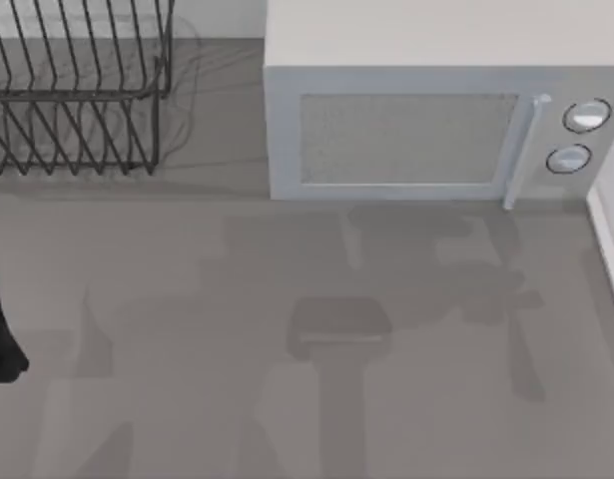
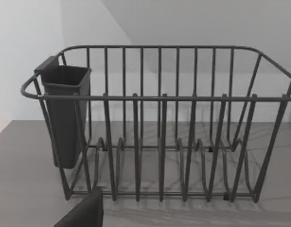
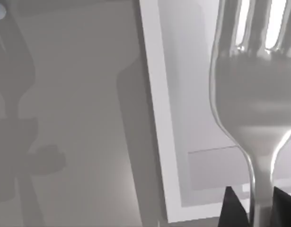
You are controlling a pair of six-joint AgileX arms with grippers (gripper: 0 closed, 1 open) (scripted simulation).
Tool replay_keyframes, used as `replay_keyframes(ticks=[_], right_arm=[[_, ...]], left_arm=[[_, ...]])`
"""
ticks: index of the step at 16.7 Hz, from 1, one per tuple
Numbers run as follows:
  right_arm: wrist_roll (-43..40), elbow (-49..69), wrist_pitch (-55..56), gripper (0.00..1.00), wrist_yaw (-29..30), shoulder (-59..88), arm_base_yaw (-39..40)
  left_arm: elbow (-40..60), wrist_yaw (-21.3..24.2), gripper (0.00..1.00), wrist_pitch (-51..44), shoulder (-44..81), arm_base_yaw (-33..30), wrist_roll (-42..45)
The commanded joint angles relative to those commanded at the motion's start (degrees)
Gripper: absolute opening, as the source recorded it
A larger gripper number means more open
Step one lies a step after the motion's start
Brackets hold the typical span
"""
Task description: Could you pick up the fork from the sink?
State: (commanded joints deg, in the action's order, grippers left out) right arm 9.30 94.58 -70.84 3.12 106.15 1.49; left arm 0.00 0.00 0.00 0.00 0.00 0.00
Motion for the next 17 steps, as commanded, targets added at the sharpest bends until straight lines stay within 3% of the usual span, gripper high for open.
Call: replay_keyframes(ticks=[7, 13, 17], right_arm=[[11.17, -18.12, -6.03, 0.0, -2.83, -17.15, 18.0], [11.68, -19.03, -6.27, 0.0, -3.17, -17.73, 18.69], [11.76, -24.66, 0.21, 0.0, -3.15, -16.54, 18.82]], left_arm=[[0.0, 0.0, 1.0, 0.0, 0.0, 0.0, 0.0], [0.0, 0.0, 1.0, 0.0, 0.0, 0.0, 0.0], [0.0, 0.0, 1.0, 0.0, 0.0, 0.0, 0.0]])
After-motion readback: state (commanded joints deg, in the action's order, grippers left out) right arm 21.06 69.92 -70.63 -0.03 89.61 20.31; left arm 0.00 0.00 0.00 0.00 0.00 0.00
